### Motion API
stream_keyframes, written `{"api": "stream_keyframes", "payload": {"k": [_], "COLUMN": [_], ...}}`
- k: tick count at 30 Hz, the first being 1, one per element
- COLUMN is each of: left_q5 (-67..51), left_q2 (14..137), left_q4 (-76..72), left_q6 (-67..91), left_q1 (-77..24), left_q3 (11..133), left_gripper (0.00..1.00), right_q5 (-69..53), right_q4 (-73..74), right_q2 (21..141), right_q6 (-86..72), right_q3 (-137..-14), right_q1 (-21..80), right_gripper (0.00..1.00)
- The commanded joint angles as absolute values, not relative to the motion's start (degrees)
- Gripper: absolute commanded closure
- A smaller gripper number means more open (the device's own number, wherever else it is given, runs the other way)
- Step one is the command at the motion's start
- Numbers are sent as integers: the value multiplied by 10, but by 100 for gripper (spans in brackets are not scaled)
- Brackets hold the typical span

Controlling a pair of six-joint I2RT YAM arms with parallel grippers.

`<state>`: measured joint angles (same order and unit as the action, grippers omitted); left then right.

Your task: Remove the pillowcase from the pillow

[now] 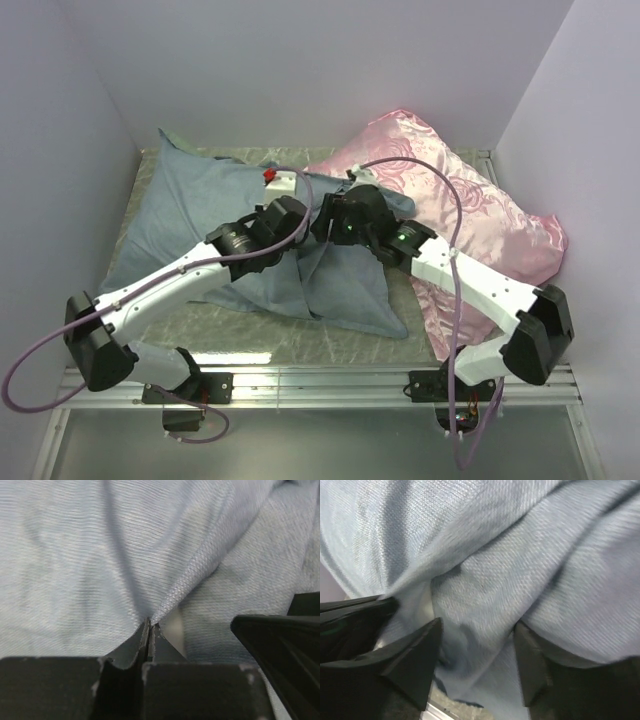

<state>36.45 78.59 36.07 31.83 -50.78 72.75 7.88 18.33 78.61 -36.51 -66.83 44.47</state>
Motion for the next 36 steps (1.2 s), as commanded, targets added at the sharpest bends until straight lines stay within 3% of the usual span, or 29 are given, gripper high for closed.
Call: {"api": "stream_keyframes", "payload": {"k": [1,2,4,5,8,14,21,27,28,32,36], "left_q5": [381,381,369,360,316,250,186,122,119,132,155], "left_q2": [749,745,739,735,720,703,706,720,722,736,745], "left_q4": [365,364,361,354,330,304,279,258,257,272,292], "left_q6": [340,341,342,342,344,348,356,354,354,350,351], "left_q1": [-493,-488,-481,-467,-428,-361,-309,-312,-315,-349,-380], "left_q3": [718,713,705,693,658,610,578,573,577,604,628], "left_gripper": [100,100,99,100,99,100,100,99,100,100,99], "right_q5": [102,110,131,139,171,270,155,70,56,46,54], "right_q4": [195,203,209,212,235,301,226,175,171,194,242], "right_q2": [818,827,819,803,762,661,597,623,609,540,460], "right_q6": [-365,-366,-370,-372,-372,-389,-417,-414,-412,-411,-419], "right_q3": [-715,-718,-705,-690,-669,-560,-382,-344,-340,-342,-369], "right_q1": [453,453,452,451,443,368,156,162,165,181,213], "right_gripper": [37,50,67,83,100,100,100,99,84,56,42]}}
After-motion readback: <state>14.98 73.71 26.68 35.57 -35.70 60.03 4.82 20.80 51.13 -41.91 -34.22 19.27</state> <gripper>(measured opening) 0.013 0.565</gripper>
